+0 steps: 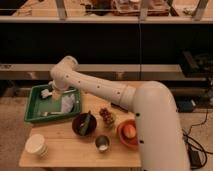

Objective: Place fork in purple bowl

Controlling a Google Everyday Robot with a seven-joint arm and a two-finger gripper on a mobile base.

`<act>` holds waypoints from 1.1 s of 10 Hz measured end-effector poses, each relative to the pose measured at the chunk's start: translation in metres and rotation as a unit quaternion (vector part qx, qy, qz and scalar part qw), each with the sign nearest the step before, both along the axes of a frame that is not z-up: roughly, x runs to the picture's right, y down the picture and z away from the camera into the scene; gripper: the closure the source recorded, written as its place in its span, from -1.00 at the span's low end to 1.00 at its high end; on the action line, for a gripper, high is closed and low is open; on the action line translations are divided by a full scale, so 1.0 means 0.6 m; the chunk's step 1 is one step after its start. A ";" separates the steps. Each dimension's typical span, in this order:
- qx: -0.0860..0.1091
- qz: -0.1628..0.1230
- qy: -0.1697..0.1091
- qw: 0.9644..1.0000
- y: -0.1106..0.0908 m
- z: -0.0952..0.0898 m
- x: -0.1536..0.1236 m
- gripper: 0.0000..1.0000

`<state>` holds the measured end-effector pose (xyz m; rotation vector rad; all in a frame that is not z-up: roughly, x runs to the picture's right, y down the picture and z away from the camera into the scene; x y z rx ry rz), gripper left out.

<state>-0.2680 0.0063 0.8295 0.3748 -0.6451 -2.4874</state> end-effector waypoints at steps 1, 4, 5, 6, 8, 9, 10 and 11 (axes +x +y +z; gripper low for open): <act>0.006 -0.001 0.001 1.000 0.004 0.006 -0.005 -0.31; 0.016 -0.016 -0.010 1.000 0.013 0.012 -0.029 -0.31; 0.019 -0.037 -0.021 0.999 0.030 0.017 -0.046 -0.31; 0.019 -0.052 -0.027 0.998 0.042 0.021 -0.057 -0.31; 0.017 -0.082 -0.031 0.996 0.068 0.037 -0.079 -0.31; 0.010 -0.095 -0.034 0.995 0.077 0.043 -0.093 -0.31; 0.003 -0.101 -0.034 0.994 0.080 0.047 -0.098 -0.31; -0.008 -0.107 -0.037 0.994 0.086 0.051 -0.102 -0.31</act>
